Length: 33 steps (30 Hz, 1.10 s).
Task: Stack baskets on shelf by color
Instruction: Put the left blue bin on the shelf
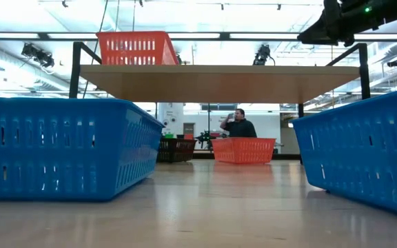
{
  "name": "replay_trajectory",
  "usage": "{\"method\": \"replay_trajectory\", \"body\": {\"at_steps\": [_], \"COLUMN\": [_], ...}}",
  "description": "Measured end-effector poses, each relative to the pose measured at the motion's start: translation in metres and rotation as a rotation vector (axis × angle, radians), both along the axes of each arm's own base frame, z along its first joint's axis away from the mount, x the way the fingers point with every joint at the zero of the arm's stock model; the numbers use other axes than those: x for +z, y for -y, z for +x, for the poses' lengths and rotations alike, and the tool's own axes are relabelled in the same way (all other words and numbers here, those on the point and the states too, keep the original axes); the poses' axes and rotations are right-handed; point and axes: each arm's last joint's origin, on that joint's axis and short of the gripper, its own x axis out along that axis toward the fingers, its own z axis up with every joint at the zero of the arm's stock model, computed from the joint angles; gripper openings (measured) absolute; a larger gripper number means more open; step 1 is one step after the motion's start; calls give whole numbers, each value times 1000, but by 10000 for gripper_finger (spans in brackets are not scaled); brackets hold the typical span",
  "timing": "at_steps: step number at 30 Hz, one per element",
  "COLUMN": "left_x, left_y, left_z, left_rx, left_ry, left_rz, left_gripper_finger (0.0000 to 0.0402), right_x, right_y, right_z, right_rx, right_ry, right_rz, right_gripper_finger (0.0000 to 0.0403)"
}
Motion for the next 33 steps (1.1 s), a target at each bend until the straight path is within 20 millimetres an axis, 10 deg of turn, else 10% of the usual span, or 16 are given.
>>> {"method": "replay_trajectory", "body": {"at_steps": [13,20,33], "left_x": [-60,-122,-179], "left_y": [98,127,181], "left_z": [-14,-4,26], "left_rx": [-184,-232,-286], "left_ry": [-78,-145,-307], "left_rz": [-97,-220,-333], "left_gripper_finger": [172,172,172], "right_x": [3,3,2], "right_y": [-5,-5,-2], "right_z": [4,6,4], "right_rx": [230,245,118], "right_ry": [40,35,44], "right_rz": [-1,0,18], "right_gripper_finger": [162,162,163]}}
